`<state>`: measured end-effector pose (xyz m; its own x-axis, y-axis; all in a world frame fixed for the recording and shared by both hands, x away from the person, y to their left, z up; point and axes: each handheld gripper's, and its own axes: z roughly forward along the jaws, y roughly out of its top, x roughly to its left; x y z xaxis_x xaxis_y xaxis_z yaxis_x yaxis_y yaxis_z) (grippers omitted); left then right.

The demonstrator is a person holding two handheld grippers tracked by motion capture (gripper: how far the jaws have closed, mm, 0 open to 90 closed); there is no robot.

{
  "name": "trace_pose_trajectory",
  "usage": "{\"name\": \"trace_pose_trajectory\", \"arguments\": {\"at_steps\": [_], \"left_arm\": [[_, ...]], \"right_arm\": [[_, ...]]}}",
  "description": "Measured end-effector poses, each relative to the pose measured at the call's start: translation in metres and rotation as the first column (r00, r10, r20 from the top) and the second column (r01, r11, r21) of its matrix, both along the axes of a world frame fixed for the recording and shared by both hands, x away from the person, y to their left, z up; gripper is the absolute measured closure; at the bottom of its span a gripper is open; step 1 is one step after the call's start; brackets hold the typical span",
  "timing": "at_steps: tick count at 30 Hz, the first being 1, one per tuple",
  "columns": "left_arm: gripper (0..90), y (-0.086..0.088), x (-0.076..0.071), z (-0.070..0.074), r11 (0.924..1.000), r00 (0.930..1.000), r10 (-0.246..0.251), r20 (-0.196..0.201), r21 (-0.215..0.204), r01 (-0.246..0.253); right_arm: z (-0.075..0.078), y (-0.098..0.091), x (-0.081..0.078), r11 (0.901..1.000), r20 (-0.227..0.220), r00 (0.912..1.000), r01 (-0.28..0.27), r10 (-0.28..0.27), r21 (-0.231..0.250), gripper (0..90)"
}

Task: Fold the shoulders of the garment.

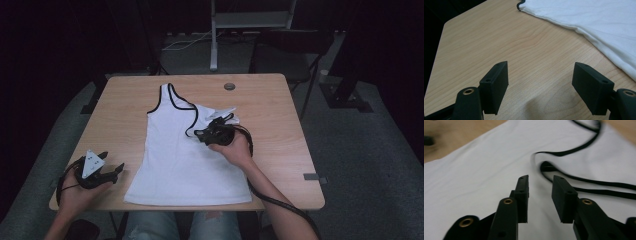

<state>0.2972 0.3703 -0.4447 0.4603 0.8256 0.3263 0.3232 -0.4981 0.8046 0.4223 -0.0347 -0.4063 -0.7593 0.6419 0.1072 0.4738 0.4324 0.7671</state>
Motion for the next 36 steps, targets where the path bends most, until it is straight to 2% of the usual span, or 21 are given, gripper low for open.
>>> {"name": "trace_pose_trajectory", "arguments": {"at_steps": [2, 3, 4, 6, 7, 10, 12, 13, 16, 18, 22, 25, 31, 32, 33, 36], "left_arm": [[29.3, 0.000, 0.000, 0.000, 1.0000, 1.0000, 0.000, 0.000, 0.001, 0.000], [29.3, 0.000, 0.000, 0.000, 1.0000, 1.0000, 0.001, 0.000, 0.001, -0.001], [29.3, 0.000, 0.000, 0.000, 1.0000, 1.0000, 0.001, 0.000, 0.001, -0.001], [29.3, 0.000, 0.000, 0.000, 1.0000, 1.0000, 0.002, -0.002, 0.004, -0.002], [29.3, -0.001, 0.000, 0.000, 1.0000, 1.0000, 0.002, -0.002, 0.004, -0.002], [29.3, 0.000, 0.000, 0.000, 1.0000, 1.0000, 0.002, -0.002, 0.003, -0.002], [29.3, 0.000, 0.001, 0.000, 1.0000, 1.0000, 0.003, -0.004, 0.003, -0.003], [29.3, 0.000, 0.001, 0.000, 1.0000, 1.0000, 0.003, -0.004, 0.002, -0.003], [29.3, 0.000, 0.000, 0.000, 1.0000, 1.0000, 0.002, -0.002, 0.004, -0.002], [29.3, 0.000, 0.000, 0.000, 1.0000, 1.0000, 0.001, 0.000, 0.001, -0.001], [29.3, 0.000, 0.000, 0.000, 1.0000, 1.0000, 0.000, 0.000, 0.002, 0.000], [29.3, 0.000, 0.000, 0.000, 1.0000, 1.0000, -0.003, 0.003, 0.004, 0.003], [29.3, -0.001, 0.000, 0.000, 0.9999, 1.0000, -0.001, -0.001, 0.015, 0.001], [29.3, -0.001, 0.000, 0.000, 0.9999, 1.0000, -0.001, -0.001, 0.015, 0.001], [29.3, -0.002, 0.000, 0.000, 0.9998, 1.0000, -0.003, -0.001, 0.018, 0.003], [29.3, -0.002, 0.000, -0.001, 0.9999, 1.0000, -0.002, 0.000, 0.016, 0.002]], "right_arm": [[0.005, -0.015, 0.010, 0.9969, 0.033, 0.9966, 0.076, -0.075, -0.019, 65.4], [0.007, -0.021, 0.016, 0.9924, 0.056, 0.9920, 0.115, -0.113, -0.043, 64.7], [0.009, -0.028, 0.022, 0.9844, 0.082, 0.9848, 0.159, -0.153, -0.076, 63.8], [0.011, -0.040, 0.035, 0.9702, 0.104, 0.9731, 0.217, -0.206, -0.108, 62.8], [0.012, -0.047, 0.044, 0.9584, 0.113, 0.9635, 0.256, -0.243, -0.126, 62.0], [0.012, -0.059, 0.062, 0.9348, 0.138, 0.9482, 0.308, -0.286, -0.177, 60.7], [0.010, -0.062, 0.071, 0.9330, 0.128, 0.9509, 0.303, -0.282, -0.195, 58.5], [0.007, -0.062, 0.077, 0.9316, 0.124, 0.9553, 0.290, -0.268, -0.219, 57.6], [0.004, -0.060, 0.085, 0.9357, 0.106, 0.9637, 0.264, -0.245, -0.235, 57.4], [0.001, -0.058, 0.087, 0.9380, 0.090, 0.9696, 0.243, -0.228, -0.247, 60.9], [-0.004, -0.057, 0.092, 0.9323, 0.067, 0.9730, 0.231, -0.221, -0.278, 75.1], [-0.005, -0.060, 0.096, 0.9290, 0.065, 0.9658, 0.259, -0.251, -0.264, 78.0], [-0.009, -0.069, 0.105, 0.9177, 0.046, 0.9409, 0.338, -0.336, -0.209, 77.1], [-0.009, -0.069, 0.105, 0.9177, 0.046, 0.9409, 0.338, -0.336, -0.209, 77.1], [-0.010, -0.070, 0.107, 0.9123, 0.044, 0.9341, 0.356, -0.354, -0.203, 75.8], [-0.012, -0.072, 0.110, 0.9042, 0.039, 0.9262, 0.375, -0.375, -0.205, 75.1]]}}
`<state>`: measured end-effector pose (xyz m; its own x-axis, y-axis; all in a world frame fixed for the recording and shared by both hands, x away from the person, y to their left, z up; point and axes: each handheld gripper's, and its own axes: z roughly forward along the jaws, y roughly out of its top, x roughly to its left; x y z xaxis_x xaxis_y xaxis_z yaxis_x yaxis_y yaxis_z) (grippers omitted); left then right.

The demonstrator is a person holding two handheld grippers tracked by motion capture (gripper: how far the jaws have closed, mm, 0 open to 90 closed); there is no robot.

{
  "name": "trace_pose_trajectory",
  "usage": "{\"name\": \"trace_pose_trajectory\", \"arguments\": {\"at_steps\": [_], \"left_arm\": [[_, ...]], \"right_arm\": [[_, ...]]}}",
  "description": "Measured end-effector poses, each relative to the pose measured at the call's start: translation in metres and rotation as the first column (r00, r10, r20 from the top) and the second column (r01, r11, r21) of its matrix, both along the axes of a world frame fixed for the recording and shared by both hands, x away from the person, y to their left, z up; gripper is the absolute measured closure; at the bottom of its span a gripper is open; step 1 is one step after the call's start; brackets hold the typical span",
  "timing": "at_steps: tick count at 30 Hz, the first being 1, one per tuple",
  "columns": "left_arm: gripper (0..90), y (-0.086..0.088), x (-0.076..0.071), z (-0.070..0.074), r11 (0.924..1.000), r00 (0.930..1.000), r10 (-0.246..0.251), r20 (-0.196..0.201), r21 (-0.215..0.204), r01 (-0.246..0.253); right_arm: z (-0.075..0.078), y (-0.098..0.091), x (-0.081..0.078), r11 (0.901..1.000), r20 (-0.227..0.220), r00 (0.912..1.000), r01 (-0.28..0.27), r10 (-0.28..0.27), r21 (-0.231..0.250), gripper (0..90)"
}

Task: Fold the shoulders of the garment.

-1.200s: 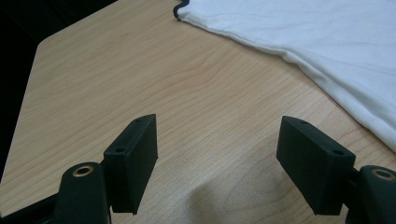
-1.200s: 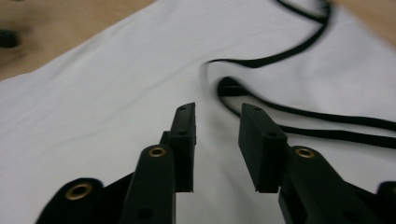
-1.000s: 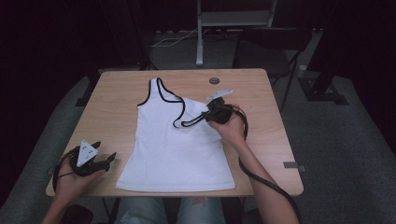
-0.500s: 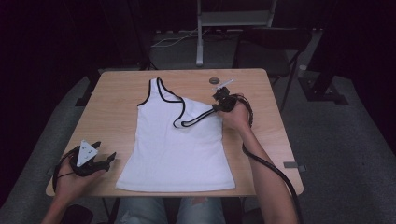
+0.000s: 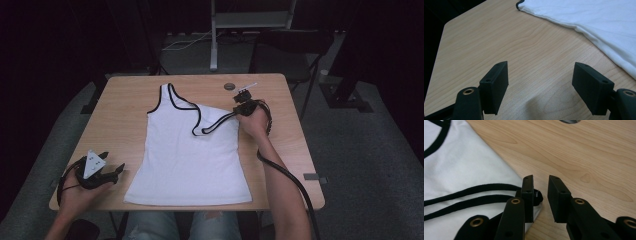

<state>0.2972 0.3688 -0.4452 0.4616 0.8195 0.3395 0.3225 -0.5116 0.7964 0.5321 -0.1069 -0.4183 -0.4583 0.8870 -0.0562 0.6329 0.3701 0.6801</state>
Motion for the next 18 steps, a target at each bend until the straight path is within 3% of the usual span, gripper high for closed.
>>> {"name": "trace_pose_trajectory", "arguments": {"at_steps": [3, 6, 8, 10, 11, 12, 13, 18], "left_arm": [[29.3, 0.000, 0.000, 0.000, 1.0000, 1.0000, 0.002, 0.000, -0.003, -0.002], [29.3, 0.000, 0.000, 0.000, 1.0000, 1.0000, -0.001, -0.001, 0.004, 0.001], [29.3, -0.001, 0.000, 0.000, 1.0000, 1.0000, -0.001, 0.000, 0.003, 0.001], [29.3, 0.000, 0.000, 0.000, 1.0000, 1.0000, 0.000, 0.000, 0.000, 0.000], [29.3, 0.000, 0.000, 0.000, 1.0000, 1.0000, 0.000, 0.000, 0.000, 0.000], [29.3, 0.000, 0.000, 0.000, 1.0000, 1.0000, 0.001, 0.002, -0.006, -0.001], [29.3, 0.001, 0.000, 0.000, 1.0000, 1.0000, 0.000, 0.003, -0.007, 0.000], [29.3, 0.000, -0.001, 0.000, 1.0000, 1.0000, -0.004, 0.006, -0.003, 0.004]], "right_arm": [[0.001, 0.000, 0.000, 0.9997, 0.011, 0.9998, 0.020, -0.019, -0.014, 72.4], [0.010, 0.006, -0.006, 0.9991, 0.053, 0.9977, 0.042, -0.042, -0.008, 68.4], [0.018, 0.023, -0.015, 0.9998, 0.073, 0.9971, -0.021, 0.021, 0.001, 64.6], [0.019, 0.043, -0.024, 0.9934, 0.060, 0.9916, -0.115, 0.115, 0.001, 61.9], [0.019, 0.043, -0.024, 0.9934, 0.060, 0.9916, -0.115, 0.115, 0.001, 61.9], [0.017, 0.060, -0.031, 0.9794, 0.039, 0.9791, -0.200, 0.199, 0.023, 59.3], [0.015, 0.067, -0.033, 0.9726, 0.024, 0.9734, -0.229, 0.228, 0.042, 58.5], [0.004, 0.086, -0.041, 0.9542, -0.024, 0.9549, -0.295, 0.296, 0.052, 55.8]]}}
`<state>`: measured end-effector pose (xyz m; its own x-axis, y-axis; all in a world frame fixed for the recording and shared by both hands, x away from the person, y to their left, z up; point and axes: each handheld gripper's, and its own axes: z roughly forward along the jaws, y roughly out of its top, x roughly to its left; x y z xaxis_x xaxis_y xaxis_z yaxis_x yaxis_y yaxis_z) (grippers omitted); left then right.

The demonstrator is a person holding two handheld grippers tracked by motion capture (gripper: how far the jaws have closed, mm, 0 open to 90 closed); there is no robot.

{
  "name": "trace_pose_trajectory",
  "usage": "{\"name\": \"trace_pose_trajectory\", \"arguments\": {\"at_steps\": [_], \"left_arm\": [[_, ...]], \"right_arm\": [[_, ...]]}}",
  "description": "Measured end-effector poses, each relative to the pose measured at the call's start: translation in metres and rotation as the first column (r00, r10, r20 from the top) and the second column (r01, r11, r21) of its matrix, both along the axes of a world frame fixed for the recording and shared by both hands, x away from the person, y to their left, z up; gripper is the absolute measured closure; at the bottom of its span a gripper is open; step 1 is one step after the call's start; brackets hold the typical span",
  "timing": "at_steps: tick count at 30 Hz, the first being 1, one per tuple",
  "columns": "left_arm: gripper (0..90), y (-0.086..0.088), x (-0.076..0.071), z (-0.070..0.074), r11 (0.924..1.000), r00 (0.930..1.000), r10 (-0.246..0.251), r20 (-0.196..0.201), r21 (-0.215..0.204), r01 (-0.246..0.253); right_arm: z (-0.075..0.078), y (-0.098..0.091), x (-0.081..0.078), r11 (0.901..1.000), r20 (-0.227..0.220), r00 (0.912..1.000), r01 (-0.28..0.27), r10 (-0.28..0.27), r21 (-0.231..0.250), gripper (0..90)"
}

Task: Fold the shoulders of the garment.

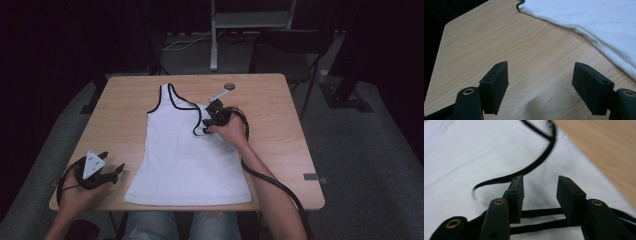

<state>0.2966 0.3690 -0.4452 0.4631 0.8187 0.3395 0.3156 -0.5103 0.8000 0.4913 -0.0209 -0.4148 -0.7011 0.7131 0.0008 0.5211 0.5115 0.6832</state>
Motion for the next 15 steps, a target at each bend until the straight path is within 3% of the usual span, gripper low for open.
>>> {"name": "trace_pose_trajectory", "arguments": {"at_steps": [7, 15], "left_arm": [[29.3, 0.000, 0.000, 0.000, 1.0000, 1.0000, 0.001, 0.001, 0.000, -0.001], [29.3, 0.000, 0.000, 0.000, 1.0000, 1.0000, 0.003, 0.002, 0.002, -0.003]], "right_arm": [[-0.009, 0.005, -0.014, 0.9985, -0.003, 0.9993, -0.038, 0.038, -0.038, 53.6], [-0.016, 0.001, -0.017, 0.9996, 0.005, 0.9997, -0.026, 0.026, -0.015, 51.1]]}}
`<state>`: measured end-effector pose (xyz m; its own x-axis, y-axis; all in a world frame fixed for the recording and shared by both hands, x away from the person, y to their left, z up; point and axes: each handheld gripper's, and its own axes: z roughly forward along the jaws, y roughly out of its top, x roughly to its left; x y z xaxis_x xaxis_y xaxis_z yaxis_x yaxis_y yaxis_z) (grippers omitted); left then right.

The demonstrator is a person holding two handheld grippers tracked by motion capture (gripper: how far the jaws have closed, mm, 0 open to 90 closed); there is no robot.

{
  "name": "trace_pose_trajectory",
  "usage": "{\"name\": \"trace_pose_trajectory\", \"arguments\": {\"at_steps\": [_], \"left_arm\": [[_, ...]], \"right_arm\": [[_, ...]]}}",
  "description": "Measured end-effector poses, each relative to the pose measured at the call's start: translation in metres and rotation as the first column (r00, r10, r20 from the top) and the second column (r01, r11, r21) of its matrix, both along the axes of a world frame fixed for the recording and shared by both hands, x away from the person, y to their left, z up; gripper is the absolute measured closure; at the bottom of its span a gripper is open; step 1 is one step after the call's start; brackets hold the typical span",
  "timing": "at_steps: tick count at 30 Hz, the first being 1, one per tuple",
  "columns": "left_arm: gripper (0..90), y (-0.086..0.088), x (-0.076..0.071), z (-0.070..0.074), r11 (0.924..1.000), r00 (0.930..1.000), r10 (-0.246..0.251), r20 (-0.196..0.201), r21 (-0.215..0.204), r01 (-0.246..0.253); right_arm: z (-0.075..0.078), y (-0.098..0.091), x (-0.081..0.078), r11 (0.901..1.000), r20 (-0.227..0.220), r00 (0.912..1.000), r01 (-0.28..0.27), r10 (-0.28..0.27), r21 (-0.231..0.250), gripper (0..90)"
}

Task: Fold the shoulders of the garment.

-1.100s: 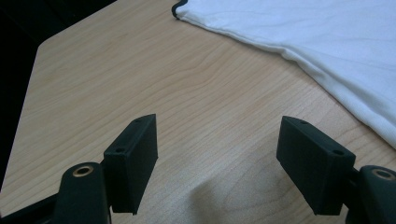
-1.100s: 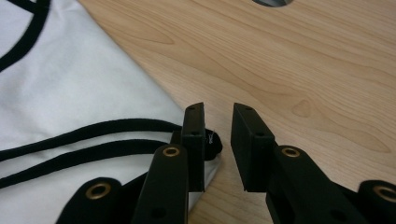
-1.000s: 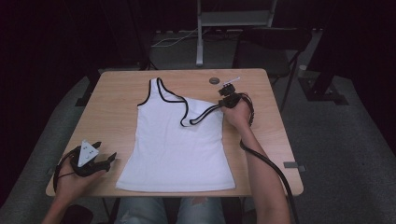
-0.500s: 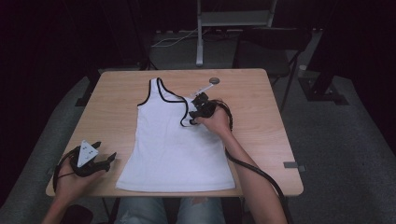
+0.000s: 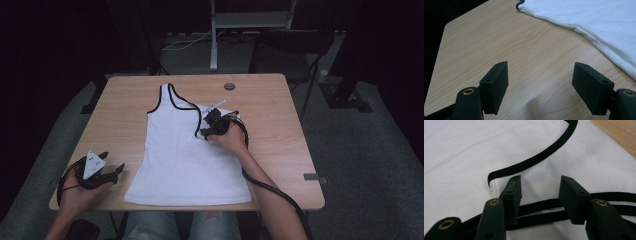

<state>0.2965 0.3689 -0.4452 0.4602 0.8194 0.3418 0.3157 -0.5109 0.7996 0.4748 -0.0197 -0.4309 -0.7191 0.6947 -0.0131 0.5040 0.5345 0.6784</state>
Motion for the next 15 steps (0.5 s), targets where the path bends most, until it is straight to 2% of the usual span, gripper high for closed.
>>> {"name": "trace_pose_trajectory", "arguments": {"at_steps": [9, 15], "left_arm": [[29.3, 0.0004, -0.0006, 0.0001, 1.0000, 1.0000, 0.001, 0.007, -0.007, -0.001], [29.3, 0.0006, -0.0005, 0.0002, 1.0000, 1.0000, 0.003, 0.005, -0.007, -0.003]], "right_arm": [[0.0073, 0.0004, -0.0075, 0.9992, 0.072, 0.9966, 0.039, -0.039, -0.001, 42.7], [0.0072, -0.0014, -0.0099, 0.9985, 0.072, 0.9958, 0.055, -0.056, 0.005, 38.3]]}}
